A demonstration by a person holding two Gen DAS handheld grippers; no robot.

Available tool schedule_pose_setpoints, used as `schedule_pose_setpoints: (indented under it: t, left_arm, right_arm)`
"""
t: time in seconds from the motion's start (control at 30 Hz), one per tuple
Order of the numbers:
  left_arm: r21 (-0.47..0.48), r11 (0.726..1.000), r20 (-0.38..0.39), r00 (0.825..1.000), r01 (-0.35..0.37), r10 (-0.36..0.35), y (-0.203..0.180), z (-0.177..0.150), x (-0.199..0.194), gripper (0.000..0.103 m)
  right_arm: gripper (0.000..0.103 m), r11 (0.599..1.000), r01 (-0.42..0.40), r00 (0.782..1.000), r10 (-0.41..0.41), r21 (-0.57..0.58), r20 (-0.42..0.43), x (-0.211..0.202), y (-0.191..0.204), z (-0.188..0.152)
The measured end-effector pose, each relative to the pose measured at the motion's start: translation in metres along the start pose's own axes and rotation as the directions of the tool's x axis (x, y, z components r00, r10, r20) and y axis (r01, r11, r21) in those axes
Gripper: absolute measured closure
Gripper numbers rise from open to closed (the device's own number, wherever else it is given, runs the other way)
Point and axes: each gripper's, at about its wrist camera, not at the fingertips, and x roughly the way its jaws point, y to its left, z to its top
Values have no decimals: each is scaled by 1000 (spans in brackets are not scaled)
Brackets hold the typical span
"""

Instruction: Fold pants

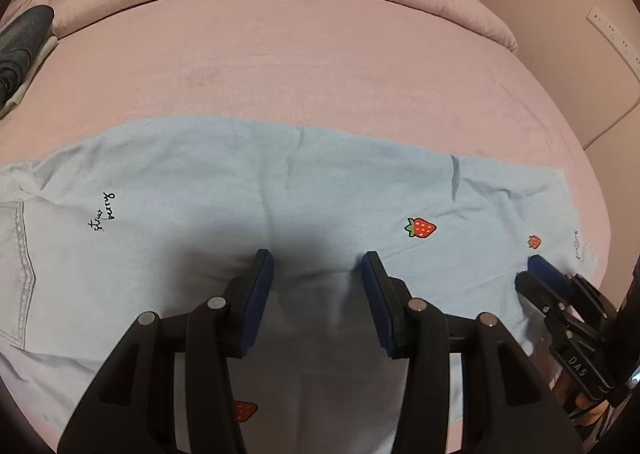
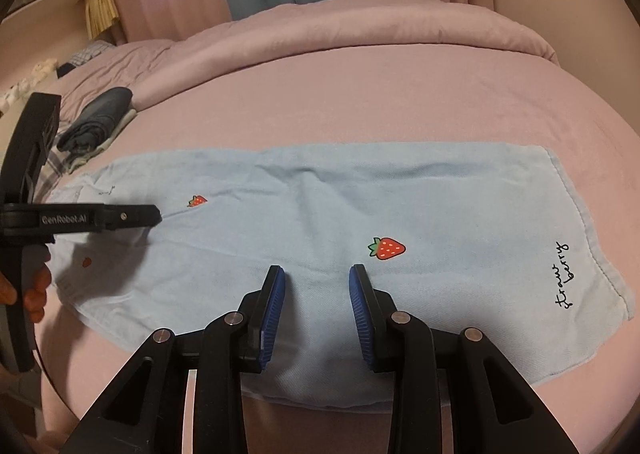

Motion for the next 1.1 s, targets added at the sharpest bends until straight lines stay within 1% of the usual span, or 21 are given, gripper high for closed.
schedule_pose_setpoints:
  t: [0.13, 0.27, 0.37, 0.43, 0.47, 0.5, 0.53, 0.6, 0.63, 0.67, 0.7, 0.73, 0.77, 0.83, 0.9, 0.93, 0.97, 1.03, 1.1]
  left_arm:
    - [-5, 1000, -9, 1000, -15, 15, 0, 0, -1, 57]
    - [-13, 1000, 6, 1000, 1, -1, 1, 0, -1, 56]
    - [-18, 1000, 24, 999, 24, -23, 2, 0, 0, 56]
    - [-18, 999, 31, 999, 41, -40, 4, 0, 1, 56]
    - [-15, 999, 34, 998, 49, -48, 6, -1, -1, 56]
    - [-13, 999, 36, 998, 51, -51, 4, 1, 0, 56]
    - [-11, 999, 39, 998, 53, -52, 4, 1, 0, 56]
    - [-3, 999, 43, 998, 53, -53, 3, 1, -3, 56]
    - [4, 998, 51, 997, 56, -56, 1, 1, -5, 56]
    - [10, 998, 56, 997, 61, -62, -5, 6, -3, 56]
    - [17, 997, 65, 995, 75, -76, -8, 6, -7, 56]
    - [21, 995, 74, 993, 95, -96, -11, 7, -10, 55]
    - [29, 992, 80, 989, 125, -127, -14, 5, -15, 54]
    - [42, 986, 86, 983, 162, -165, -19, 3, -20, 52]
    - [48, 974, 76, 971, 222, -225, -25, 0, -22, 51]
    - [45, 968, 74, 966, 247, -249, -28, -2, -23, 51]
    - [36, 960, 69, 957, 278, -280, -30, -4, -23, 51]
    - [7, 938, 51, 937, 346, -346, -35, -7, -18, 51]
    - [-14, 923, 32, 923, 384, -383, -40, -9, -12, 51]
  right_arm:
    - [69, 1000, -16, 1000, 16, 23, 4, -3, -12, 4]
    - [70, 992, -39, 999, 39, 117, 4, -9, -43, 5]
    - [70, 978, -23, 1000, 23, 209, 3, -17, -71, 9]
    - [70, 967, 16, 1000, -17, 253, 3, -23, -89, 11]
    - [70, 958, 37, 999, -38, 284, -1, -27, -99, 12]
    - [70, 944, 35, 999, -39, 328, 7, -33, -111, 12]
    - [70, 930, 49, 998, -56, 365, 10, -39, -122, 11]
    - [70, 900, 94, 994, -111, 426, 17, -54, -140, 8]
    - [69, 888, 103, 992, -126, 449, 23, -60, -147, 6]
    - [67, 870, 115, 989, -146, 479, 27, -70, -156, 2]
    - [63, 854, 132, 986, -167, 503, 24, -78, -162, -2]
    - [54, 837, 135, 984, -174, 530, 25, -87, -170, -9]
    - [54, 826, 112, 988, -154, 553, 30, -93, -175, -16]
    - [54, 799, 51, 995, -91, 600, 36, -99, -183, -28]
    - [54, 754, -40, 999, 12, 656, 47, -99, -186, -43]
    - [54, 737, -59, 998, 37, 673, 48, -97, -185, -47]
    - [54, 718, -84, 996, 67, 691, 51, -94, -183, -52]
    - [54, 694, -129, 991, 119, 708, 64, -87, -177, -56]
    - [54, 683, -145, 987, 147, 716, 59, -78, -168, -54]
